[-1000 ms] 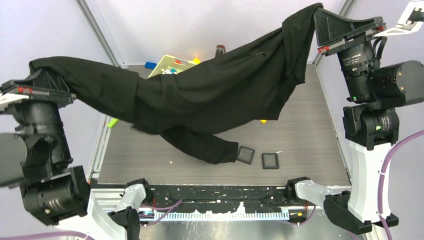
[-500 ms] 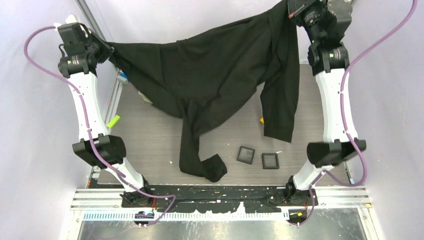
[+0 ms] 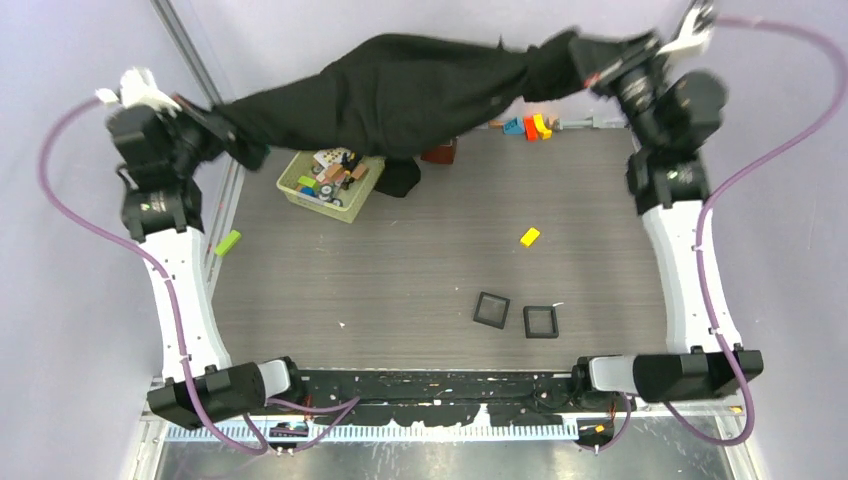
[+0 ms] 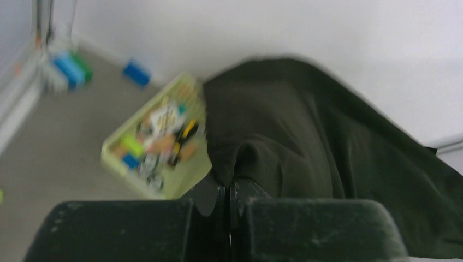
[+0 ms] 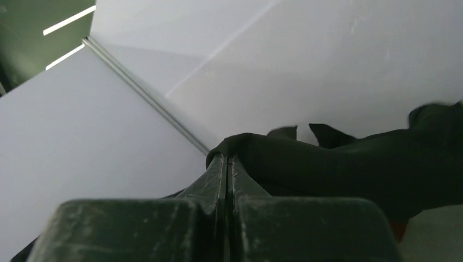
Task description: Remove the brooch from the garment
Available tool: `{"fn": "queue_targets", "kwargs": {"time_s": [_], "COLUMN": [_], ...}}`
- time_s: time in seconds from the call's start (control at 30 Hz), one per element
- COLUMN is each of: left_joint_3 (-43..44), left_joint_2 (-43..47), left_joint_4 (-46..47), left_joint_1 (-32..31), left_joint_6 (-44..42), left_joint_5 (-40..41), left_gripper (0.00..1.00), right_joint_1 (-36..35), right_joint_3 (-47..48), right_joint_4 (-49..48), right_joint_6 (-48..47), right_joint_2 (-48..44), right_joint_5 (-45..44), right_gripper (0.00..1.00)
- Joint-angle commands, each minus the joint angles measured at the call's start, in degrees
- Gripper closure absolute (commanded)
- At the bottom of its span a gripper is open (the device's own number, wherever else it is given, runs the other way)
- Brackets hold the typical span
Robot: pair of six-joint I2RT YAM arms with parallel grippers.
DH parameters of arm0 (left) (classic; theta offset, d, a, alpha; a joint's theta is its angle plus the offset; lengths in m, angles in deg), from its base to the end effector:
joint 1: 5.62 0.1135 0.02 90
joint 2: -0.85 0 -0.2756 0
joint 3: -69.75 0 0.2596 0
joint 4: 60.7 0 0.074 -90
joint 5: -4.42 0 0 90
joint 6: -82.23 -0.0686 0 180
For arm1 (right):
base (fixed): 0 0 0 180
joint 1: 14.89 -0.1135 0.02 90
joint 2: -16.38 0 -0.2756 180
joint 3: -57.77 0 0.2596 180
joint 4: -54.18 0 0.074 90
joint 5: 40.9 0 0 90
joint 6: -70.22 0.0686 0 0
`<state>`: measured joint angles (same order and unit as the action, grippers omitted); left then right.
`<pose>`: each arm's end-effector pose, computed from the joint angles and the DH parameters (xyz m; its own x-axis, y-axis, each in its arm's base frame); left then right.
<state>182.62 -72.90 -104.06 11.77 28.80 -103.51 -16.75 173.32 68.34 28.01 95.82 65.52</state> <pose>0.2765 0.0645 0.5316 -0.0618 -0.6134 -0.7874 -0.0351 0.7897 -0.6125 0.3081 0.0294 0.5897 0.0338 0.7120 -0.7014 -0.4737 0.6294 0.6160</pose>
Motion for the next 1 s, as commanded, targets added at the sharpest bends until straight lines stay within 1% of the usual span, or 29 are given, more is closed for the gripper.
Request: {"fn": "queue_targets", "kwargs": {"time_s": [0.0,0.03,0.07,0.1,0.13,0.2,0.27,0.33,0.47,0.53,0.6,0.67,0.77,0.9,0.97], "left_joint_3": [-22.92,-27.87,-32.09,-35.82,-39.05,-45.38,-49.36,-52.48,-56.82,-57.79,-58.18,-57.63,-56.62,-54.62,-53.69], "left_joint_2": [5.18,7.2,8.92,10.82,12.66,16.42,20.52,23.3,27.42,29.34,31.56,33.84,36.66,36.94,36.91], "left_joint_4": [5.64,6.1,6.13,5.87,5.03,3.15,1.8,0.56,-2.21,-4.16,-6.24,-8.95,-11.04,-12.61,-12.83], "left_joint_1": [0.05,-0.19,-1.21,-2.13,-3.5,-6.31,-8.83,-9.47,-9.48,-9.48,-9.51,-9.48,-9.48,-9.39,-9.39], "left_joint_6": [-1.68,-1.92,-2.38,-3.16,-3.8,-4.31,-3.25,-1.82,-0.97,-1.02,-1.31,-0.97,-0.97,-1.16,-0.78], "left_joint_5": [-3.81,-4.65,-4.98,-4.92,-3.96,-2.24,-0.74,-0.26,1.62,5.46,10.55,17.88,27.8,35.02,38.26], "left_gripper": [1.0,1.0,1.0,1.0,1.0,1.0,1.0,1.0,0.98,0.99,1.0,1.0,1.0,1.0,1.0], "right_joint_1": [-6.06,-7.81,-10.68,-11.95,-12.16,-12.05,-11.93,-11.93,-11.97,-12.02,-12.02,-12.02,-12.05,-13.89,-18.33], "right_joint_3": [-28.27,-35.7,-39.06,-44.86,-47.47,-56.35,-60.55,-63.32,-66.27,-66.93,-67.02,-66.97,-67.03,-66.94,-66.3], "right_joint_4": [-12.59,-12.41,-10.58,-9.25,-7.61,-6.06,-4.63,-3.42,-1.6,0.54,4.59,8.51,12.91,16.87,18.89], "right_joint_6": [6.87,3.25,1.94,0.99,1.12,1.44,0.99,0.39,-1.64,-3.14,-5.06,-6.83,-8.99,-11.43,-11.75], "right_joint_2": [-5.42,-6.53,-8.1,-8.91,-9.06,-9.09,-8.61,-8.01,-7.68,-8.97,-11.02,-13.68,-17.02,-19.46,-18.93], "right_joint_5": [4.08,2.79,-0.02,-1.73,-2.32,-3.47,-4.84,-5.58,-4.94,-5.48,-8.47,-11.4,-12.1,-12.09,-13.06], "right_gripper": [0.99,0.99,0.99,0.99,1.0,1.0,1.0,1.0,1.0,0.99,0.99,0.99,0.99,0.99,0.99]}}
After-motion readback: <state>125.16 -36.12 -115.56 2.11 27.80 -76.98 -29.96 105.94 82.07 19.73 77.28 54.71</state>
